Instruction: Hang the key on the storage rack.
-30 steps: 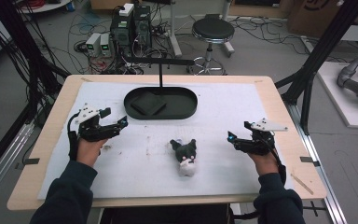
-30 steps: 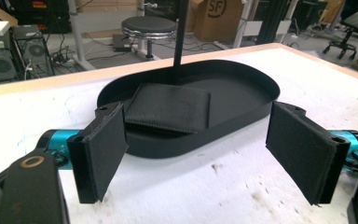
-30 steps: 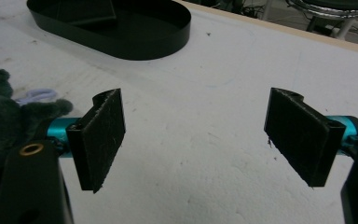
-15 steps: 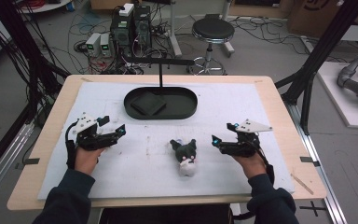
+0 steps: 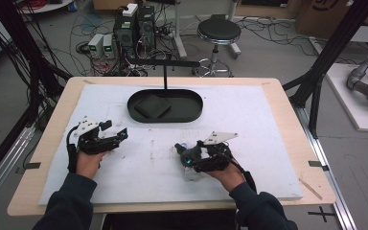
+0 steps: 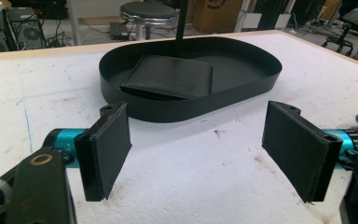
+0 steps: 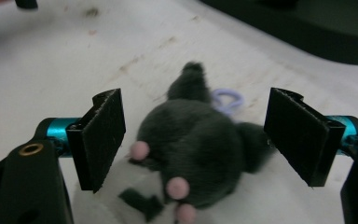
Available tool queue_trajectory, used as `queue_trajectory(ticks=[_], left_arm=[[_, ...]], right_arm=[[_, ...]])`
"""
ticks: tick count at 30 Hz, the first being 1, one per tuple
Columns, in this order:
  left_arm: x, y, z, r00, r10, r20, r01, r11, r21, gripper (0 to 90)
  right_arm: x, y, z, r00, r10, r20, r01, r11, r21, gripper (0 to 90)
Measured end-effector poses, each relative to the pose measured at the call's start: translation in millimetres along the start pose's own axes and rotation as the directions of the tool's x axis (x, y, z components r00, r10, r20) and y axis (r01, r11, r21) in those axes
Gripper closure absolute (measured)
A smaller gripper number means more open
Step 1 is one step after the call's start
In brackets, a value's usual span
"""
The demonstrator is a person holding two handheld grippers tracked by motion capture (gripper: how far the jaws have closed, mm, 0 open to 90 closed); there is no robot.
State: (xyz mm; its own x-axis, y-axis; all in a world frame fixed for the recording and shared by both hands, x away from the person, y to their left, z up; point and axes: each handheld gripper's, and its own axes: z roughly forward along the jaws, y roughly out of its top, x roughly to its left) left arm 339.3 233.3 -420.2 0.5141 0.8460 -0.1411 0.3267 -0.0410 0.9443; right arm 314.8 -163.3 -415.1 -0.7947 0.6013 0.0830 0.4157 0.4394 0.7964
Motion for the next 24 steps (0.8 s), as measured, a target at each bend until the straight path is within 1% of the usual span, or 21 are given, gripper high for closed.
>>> queue_trajectory(ticks=[1, 2, 3, 4, 5, 6, 7, 8, 9, 11, 14, 17, 18, 19, 20, 21, 22, 23, 24], left_arm=[[0.0, 0.0, 0.0, 1.0000, 0.000, 0.000, 0.000, 1.0000, 0.000, 24.0], [1.0, 0.0, -0.8, 1.0000, 0.000, 0.000, 0.000, 1.0000, 0.003, 24.2], [1.6, 0.0, -1.0, 1.0000, -0.001, 0.002, 0.001, 1.0000, 0.001, 24.4], [2.2, 0.0, -1.5, 1.0000, -0.004, -0.001, 0.004, 1.0000, 0.001, 24.6], [2.2, 0.0, -1.5, 1.0000, -0.004, -0.001, 0.004, 1.0000, 0.001, 24.6], [3.7, -0.2, -2.1, 1.0000, -0.007, -0.003, 0.007, 1.0000, -0.001, 24.6], [3.7, -0.2, -2.1, 1.0000, -0.007, -0.003, 0.007, 1.0000, -0.001, 24.6], [4.2, -0.3, -2.3, 0.9999, -0.010, -0.005, 0.010, 1.0000, -0.001, 24.6], [4.8, -0.4, -2.6, 0.9999, -0.012, -0.006, 0.012, 0.9999, 0.000, 24.6], [5.5, -0.4, -2.9, 0.9999, -0.015, -0.004, 0.015, 0.9999, 0.001, 24.7], [6.1, -0.4, -3.1, 0.9999, -0.015, -0.009, 0.015, 0.9999, 0.000, 24.8], [7.2, -0.1, -4.2, 0.9998, -0.014, -0.015, 0.014, 0.9999, -0.004, 25.0], [7.4, -0.1, -4.7, 0.9997, -0.015, -0.019, 0.015, 0.9999, -0.004, 25.1], [7.7, 0.0, -5.1, 0.9997, -0.013, -0.022, 0.013, 0.9999, -0.005, 25.4], [7.7, 0.0, -5.1, 0.9997, -0.013, -0.022, 0.013, 0.9999, -0.005, 25.8], [8.3, 0.1, -5.5, 0.9997, -0.011, -0.023, 0.011, 0.9999, -0.004, 25.8], [9.1, 0.0, -6.0, 0.9996, -0.012, -0.026, 0.012, 0.9999, -0.007, 25.9], [9.8, 0.1, -6.4, 0.9995, -0.011, -0.028, 0.011, 0.9999, -0.007, 25.9], [10.3, 0.0, -6.6, 0.9994, -0.015, -0.030, 0.015, 0.9999, -0.009, 25.9]], right_arm=[[0.0, 0.0, 0.0, 1.0000, 0.000, 0.000, 0.000, 1.000, 0.000, 20.7], [6.4, -0.5, 6.6, 0.9991, -0.042, 0.007, 0.041, 0.999, 0.036, 20.7], [8.6, -0.8, 8.4, 0.9987, -0.049, 0.013, 0.049, 0.998, 0.048, 20.6], [9.9, -1.3, 10.6, 0.9971, -0.072, 0.026, 0.070, 0.995, 0.064, 20.7], [10.9, -1.9, 12.7, 0.9958, -0.086, 0.034, 0.082, 0.993, 0.082, 20.7], [10.4, -2.9, 14.7, 0.9959, -0.084, 0.034, 0.080, 0.991, 0.106, 21.4], [9.2, -2.9, 15.1, 0.9972, -0.068, 0.029, 0.065, 0.992, 0.110, 24.6], [9.2, -2.9, 15.1, 0.9972, -0.068, 0.029, 0.065, 0.992, 0.110, 24.6], [5.3, -2.1, 13.8, 0.9987, -0.047, 0.020, 0.044, 0.991, 0.123, 30.9], [2.2, -1.8, 12.4, 0.9993, -0.033, 0.019, 0.030, 0.992, 0.126, 36.9], [1.6, -0.8, 10.3, 0.9991, -0.042, 0.010, 0.040, 0.990, 0.134, 42.6], [-1.3, 0.3, 7.7, 0.9983, -0.057, -0.008, 0.058, 0.989, 0.137, 44.8], [-2.7, 1.0, 5.6, 0.9976, -0.069, -0.010, 0.069, 0.987, 0.143, 44.9], [-4.9, 1.6, 2.7, 0.9957, -0.092, -0.001, 0.092, 0.985, 0.145, 44.8], [-8.5, 2.4, -1.4, 0.9939, -0.110, -0.002, 0.109, 0.984, 0.140, 44.8], [-8.5, 2.4, -1.4, 0.9939, -0.110, -0.002, 0.109, 0.984, 0.140, 44.8], [-13.8, 2.9, -6.0, 0.9932, -0.116, -0.012, 0.116, 0.985, 0.130, 44.6], [-20.4, 2.8, -12.0, 0.9901, -0.139, -0.019, 0.140, 0.983, 0.120, 44.4], [-25.0, 1.8, -16.2, 0.9857, -0.168, -0.015, 0.169, 0.979, 0.110, 44.0]])
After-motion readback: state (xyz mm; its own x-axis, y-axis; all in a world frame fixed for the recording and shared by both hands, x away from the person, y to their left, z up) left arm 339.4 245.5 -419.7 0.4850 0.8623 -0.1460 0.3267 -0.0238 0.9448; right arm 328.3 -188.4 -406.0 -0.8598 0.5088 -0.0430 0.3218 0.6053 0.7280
